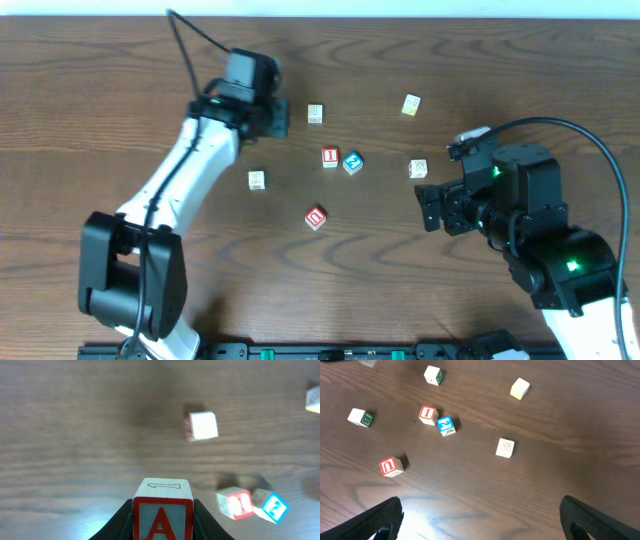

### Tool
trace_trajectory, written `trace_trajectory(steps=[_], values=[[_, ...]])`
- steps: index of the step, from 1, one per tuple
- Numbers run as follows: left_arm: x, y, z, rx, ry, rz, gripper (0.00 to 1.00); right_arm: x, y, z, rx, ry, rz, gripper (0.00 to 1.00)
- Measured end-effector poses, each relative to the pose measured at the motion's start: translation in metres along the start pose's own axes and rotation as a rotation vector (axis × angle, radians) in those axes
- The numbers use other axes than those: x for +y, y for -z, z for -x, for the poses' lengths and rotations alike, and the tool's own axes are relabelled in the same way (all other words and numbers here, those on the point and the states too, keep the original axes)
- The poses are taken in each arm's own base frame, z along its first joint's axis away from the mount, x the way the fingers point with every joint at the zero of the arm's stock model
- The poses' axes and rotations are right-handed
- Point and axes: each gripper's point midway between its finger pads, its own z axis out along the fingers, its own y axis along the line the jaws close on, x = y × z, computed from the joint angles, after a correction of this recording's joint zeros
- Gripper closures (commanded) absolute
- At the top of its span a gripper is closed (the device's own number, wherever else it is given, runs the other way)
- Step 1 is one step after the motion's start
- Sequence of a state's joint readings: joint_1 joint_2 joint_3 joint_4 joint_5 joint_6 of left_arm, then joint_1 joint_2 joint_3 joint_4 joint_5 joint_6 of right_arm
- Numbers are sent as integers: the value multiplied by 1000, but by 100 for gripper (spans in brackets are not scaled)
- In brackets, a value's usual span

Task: Spell out Ai2
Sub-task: 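Lift the red 'A' block and carry it left of the red 'I'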

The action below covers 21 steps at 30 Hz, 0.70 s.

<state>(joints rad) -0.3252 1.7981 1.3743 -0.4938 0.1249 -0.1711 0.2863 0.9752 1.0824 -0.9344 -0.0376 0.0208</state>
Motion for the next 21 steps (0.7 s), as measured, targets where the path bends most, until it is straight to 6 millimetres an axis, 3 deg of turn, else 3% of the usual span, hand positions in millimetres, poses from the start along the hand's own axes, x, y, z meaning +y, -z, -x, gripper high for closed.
trace_trajectory(steps=[3, 14, 21], values=[[-17, -9, -10, 20, 26, 12, 94, 0, 0, 0, 0, 0, 0, 1], [-40, -49, -48, 129, 86, 40, 94, 0, 0, 0, 0, 0, 0, 1], [-43, -62, -61, 165, 111, 54, 94, 0, 0, 0, 0, 0, 0, 1]])
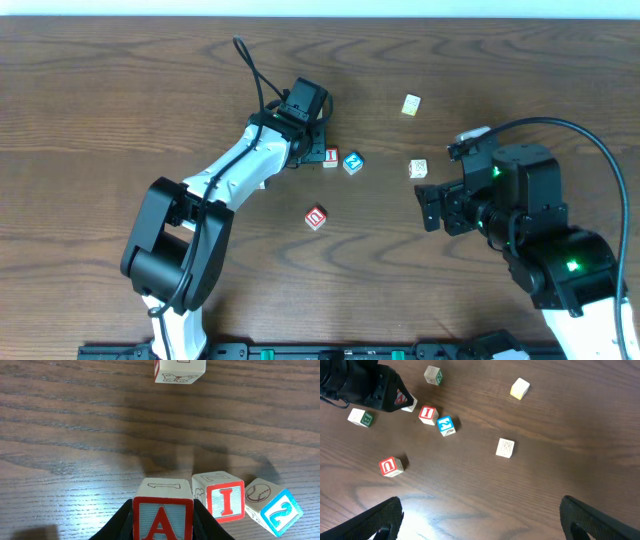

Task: Spell out Ai2
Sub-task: 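Lift the red 'A' block and carry it left of the red 'I'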

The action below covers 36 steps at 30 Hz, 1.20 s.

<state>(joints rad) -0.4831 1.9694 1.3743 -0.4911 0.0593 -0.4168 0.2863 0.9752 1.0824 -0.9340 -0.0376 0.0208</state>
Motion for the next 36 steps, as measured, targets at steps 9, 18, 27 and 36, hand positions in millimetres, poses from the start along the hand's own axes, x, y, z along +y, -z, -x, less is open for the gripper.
trace_trajectory(steps=[9, 18, 27, 36], values=[[-4, 0, -3, 4, 15, -2, 94, 0, 0, 0, 0, 0, 0, 1], [-12, 0, -7, 6, 1, -10, 94, 0, 0, 0, 0, 0, 0, 1], [-8, -3, -7, 2, 34, 12, 94, 0, 0, 0, 0, 0, 0, 1], [-4, -3, -5, -15, 77, 43, 94, 0, 0, 0, 0, 0, 0, 1]])
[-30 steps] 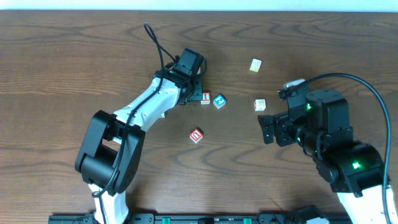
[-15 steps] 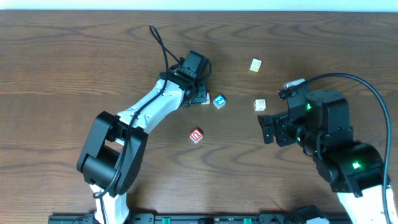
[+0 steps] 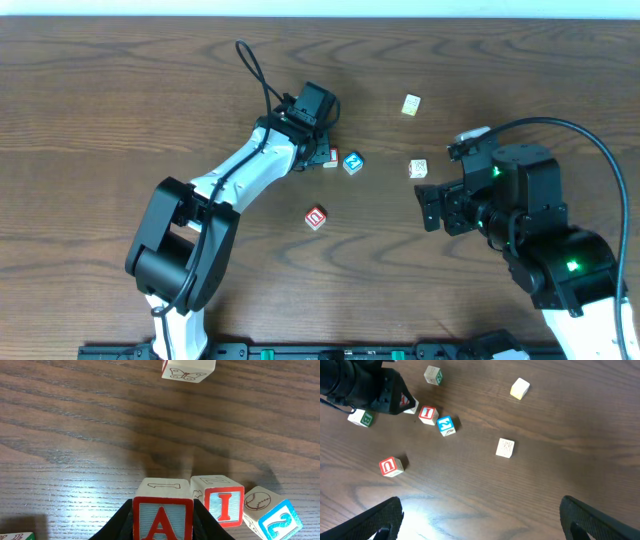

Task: Spell out Ai2
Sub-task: 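Lift the red 'A' block and carry it left of the red 'I', then lower the red 'A' block beside the 'I' and open the left gripper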

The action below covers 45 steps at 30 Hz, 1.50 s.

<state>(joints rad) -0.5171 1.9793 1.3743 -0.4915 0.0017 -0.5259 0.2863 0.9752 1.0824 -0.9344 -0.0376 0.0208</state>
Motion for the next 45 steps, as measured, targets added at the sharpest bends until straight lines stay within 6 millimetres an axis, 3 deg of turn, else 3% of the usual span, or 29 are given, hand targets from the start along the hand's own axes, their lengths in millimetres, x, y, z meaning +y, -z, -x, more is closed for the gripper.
trace_trajectory(steps=[12, 14, 27, 45], values=[[-6, 1, -6, -23, -37, 41, 94, 0, 0, 0, 0, 0, 0, 1], [-5, 1, -6, -21, -37, 42, 86, 0, 0, 0, 0, 0, 0, 1], [-5, 1, -6, -20, -37, 43, 69, 0, 0, 0, 0, 0, 0, 1], [-4, 1, -8, -15, -38, 47, 64, 0, 0, 0, 0, 0, 0, 1]])
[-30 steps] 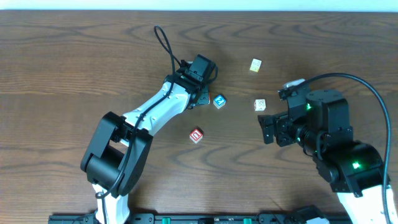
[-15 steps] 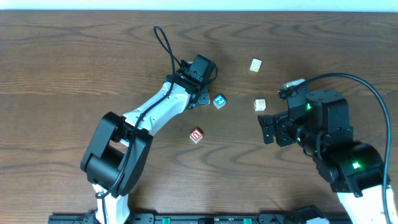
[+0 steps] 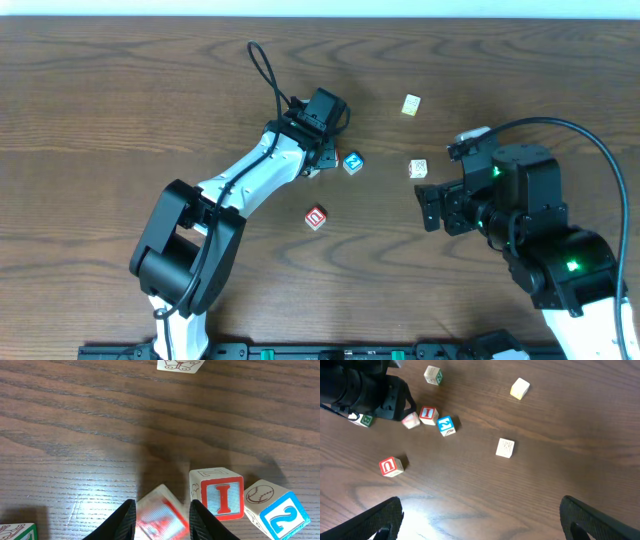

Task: Spell out Ai2
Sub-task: 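Lower the red 'A' block beside the 'I' and open the left gripper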

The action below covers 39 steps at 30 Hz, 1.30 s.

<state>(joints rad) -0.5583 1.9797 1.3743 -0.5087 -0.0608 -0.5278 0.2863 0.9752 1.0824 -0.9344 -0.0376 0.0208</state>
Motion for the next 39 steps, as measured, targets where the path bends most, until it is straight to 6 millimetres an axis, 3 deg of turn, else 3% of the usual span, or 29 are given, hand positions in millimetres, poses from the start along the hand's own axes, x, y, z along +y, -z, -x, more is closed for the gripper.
trace_trajectory(steps=[14, 17, 24, 33, 39], values=[[5, -2, 1, -7, -13, 25, 69, 0, 0, 0, 0, 0, 0, 1], [7, -2, -3, 7, -26, 36, 83, 0, 0, 0, 0, 0, 0, 1], [9, -2, -5, 16, -39, 46, 94, 0, 0, 0, 0, 0, 0, 1], [22, 1, -14, 56, -69, 103, 94, 0, 0, 0, 0, 0, 0, 1], [20, 22, -7, 36, -95, 91, 94, 0, 0, 0, 0, 0, 0, 1]])
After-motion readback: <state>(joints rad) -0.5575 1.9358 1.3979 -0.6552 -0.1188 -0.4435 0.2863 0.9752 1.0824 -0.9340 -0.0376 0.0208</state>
